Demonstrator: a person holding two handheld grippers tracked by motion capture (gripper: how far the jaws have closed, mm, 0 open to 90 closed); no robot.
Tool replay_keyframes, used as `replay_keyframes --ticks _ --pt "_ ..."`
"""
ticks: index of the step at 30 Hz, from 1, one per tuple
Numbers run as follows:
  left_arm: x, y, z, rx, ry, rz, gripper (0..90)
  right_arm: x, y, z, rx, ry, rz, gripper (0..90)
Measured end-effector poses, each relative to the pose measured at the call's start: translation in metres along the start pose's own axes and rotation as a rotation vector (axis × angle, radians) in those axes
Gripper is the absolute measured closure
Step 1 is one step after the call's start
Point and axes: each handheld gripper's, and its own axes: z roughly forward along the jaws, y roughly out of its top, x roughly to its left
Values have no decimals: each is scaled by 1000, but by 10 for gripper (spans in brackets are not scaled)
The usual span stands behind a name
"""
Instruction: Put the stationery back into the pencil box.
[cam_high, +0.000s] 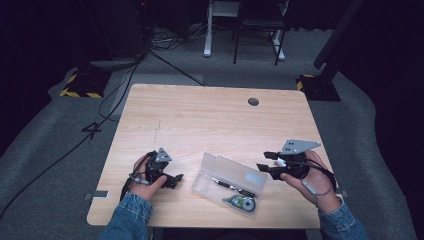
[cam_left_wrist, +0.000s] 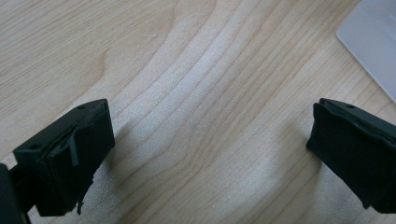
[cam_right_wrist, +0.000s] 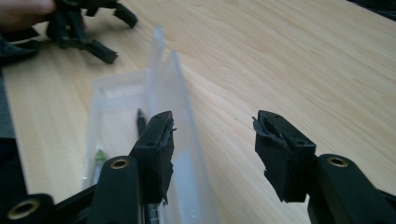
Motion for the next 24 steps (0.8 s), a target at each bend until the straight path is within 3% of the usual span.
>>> replay_keyframes --ticks 2,4,8,14,24 --pt "0 0 0 1 -1 2 5 -3 -1 -2 5 -12 11 467" --pt "0 0 0 1 -2 2 5 -12 -4 -7 16 -57 27 461" --pt "0 0 0 2 -2 3 5 -21 -8 -10 22 -77 54 457" --pt "0 0 0 3 -3 3 5 -44 -23 -14 97 -143 120 455" --pt "0 1 0 0 -2 2 4 -70 -47 -16 213 -181 220 456"
